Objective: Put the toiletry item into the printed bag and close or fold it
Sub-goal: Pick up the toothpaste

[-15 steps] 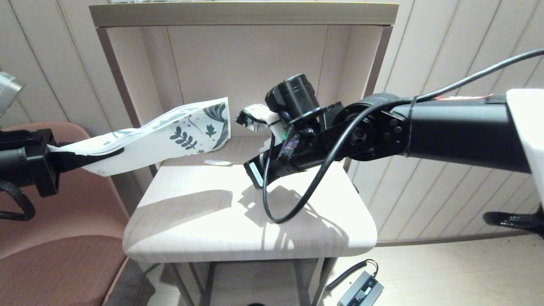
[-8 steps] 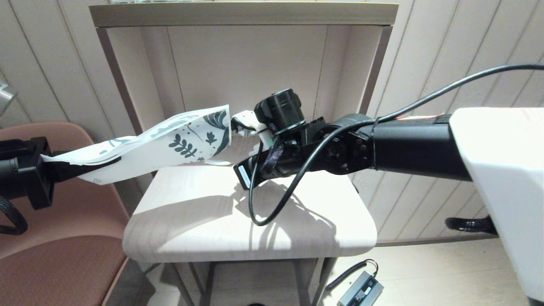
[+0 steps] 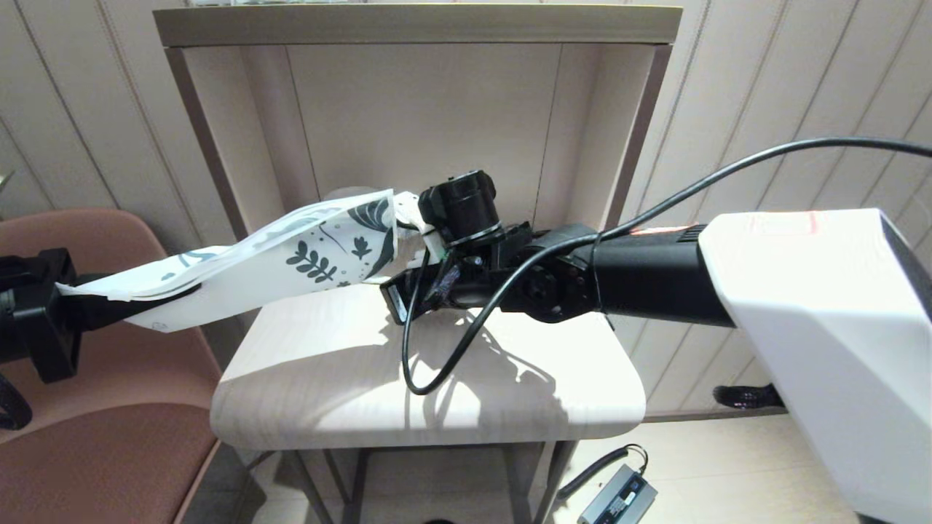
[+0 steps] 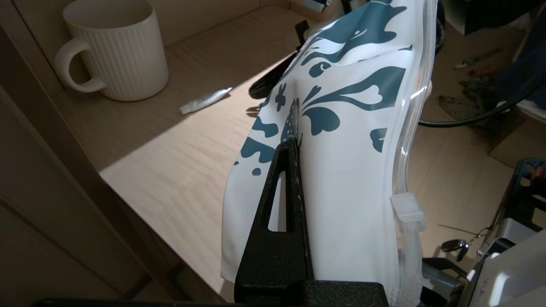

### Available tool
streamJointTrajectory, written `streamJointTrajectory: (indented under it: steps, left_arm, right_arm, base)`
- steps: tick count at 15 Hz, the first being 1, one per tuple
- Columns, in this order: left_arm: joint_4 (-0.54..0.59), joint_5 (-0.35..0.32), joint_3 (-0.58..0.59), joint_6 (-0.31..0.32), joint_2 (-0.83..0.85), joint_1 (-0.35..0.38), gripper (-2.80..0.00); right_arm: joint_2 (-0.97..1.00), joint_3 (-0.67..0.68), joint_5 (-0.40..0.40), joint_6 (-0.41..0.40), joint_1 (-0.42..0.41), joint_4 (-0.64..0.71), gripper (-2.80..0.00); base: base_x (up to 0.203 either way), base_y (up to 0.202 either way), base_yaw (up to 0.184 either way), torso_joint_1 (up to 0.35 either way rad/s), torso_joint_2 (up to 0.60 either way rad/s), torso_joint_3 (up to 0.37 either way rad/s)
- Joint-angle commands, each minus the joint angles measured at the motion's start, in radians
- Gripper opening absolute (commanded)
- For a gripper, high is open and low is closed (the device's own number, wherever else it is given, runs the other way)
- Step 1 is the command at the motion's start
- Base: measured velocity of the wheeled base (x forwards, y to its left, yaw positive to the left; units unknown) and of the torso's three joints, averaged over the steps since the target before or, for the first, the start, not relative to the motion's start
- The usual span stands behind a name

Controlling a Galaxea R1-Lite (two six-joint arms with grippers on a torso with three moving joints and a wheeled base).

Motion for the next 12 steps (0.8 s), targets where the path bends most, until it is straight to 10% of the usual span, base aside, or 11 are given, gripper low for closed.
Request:
streamJointTrajectory:
  steps: [1, 12]
  left_arm:
    - [-0.002, -0.006, 0.011, 0.001, -0.016, 0.001, -2.8]
    - [-0.002, -0.009, 0.041, 0.001, -0.032, 0.001, -2.8]
  right_arm:
    - [0.041, -0.001, -0.001, -0.003, 0.0, -0.04, -2.8]
    - [0.033, 0.007, -0.06, 0.008, 0.007, -0.087, -2.8]
  base:
    - [0.0, 0.0, 0.0, 0.0, 0.0, 0.0]
    - [0.0, 0.0, 0.0, 0.0, 0.0, 0.0]
